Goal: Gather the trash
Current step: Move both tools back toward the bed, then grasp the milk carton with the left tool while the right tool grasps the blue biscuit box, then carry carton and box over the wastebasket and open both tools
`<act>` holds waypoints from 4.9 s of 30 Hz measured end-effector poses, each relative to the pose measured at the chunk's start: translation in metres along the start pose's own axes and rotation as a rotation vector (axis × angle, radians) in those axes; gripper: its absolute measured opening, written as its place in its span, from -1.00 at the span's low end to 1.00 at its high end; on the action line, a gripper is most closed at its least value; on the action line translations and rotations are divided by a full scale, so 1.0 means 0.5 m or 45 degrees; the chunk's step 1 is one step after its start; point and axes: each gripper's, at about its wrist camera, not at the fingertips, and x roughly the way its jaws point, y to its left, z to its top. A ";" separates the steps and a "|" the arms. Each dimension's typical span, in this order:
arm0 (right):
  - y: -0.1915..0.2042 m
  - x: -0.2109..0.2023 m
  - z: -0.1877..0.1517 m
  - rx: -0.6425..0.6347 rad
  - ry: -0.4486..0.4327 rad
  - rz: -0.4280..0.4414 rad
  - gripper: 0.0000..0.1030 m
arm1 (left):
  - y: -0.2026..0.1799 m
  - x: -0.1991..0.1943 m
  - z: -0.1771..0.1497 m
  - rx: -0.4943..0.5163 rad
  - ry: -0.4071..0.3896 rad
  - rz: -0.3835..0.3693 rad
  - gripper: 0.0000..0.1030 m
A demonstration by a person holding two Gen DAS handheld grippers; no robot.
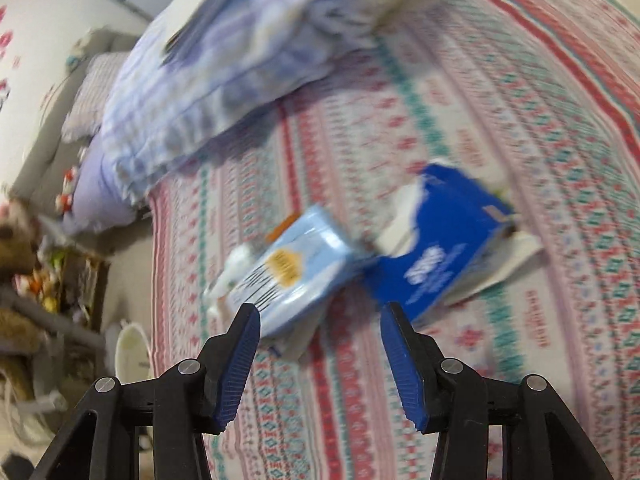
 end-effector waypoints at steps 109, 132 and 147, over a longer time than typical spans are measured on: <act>0.236 0.141 -0.155 -0.492 0.001 0.009 -0.21 | 0.432 0.093 0.243 -0.357 -0.048 -0.100 0.09; 0.629 0.435 -0.354 -0.681 0.216 0.204 -0.18 | 0.498 0.116 0.241 -0.429 -0.007 -0.154 0.09; 0.630 0.539 -0.368 -0.699 0.198 0.035 0.25 | 0.493 0.129 0.245 -0.418 0.009 -0.160 0.09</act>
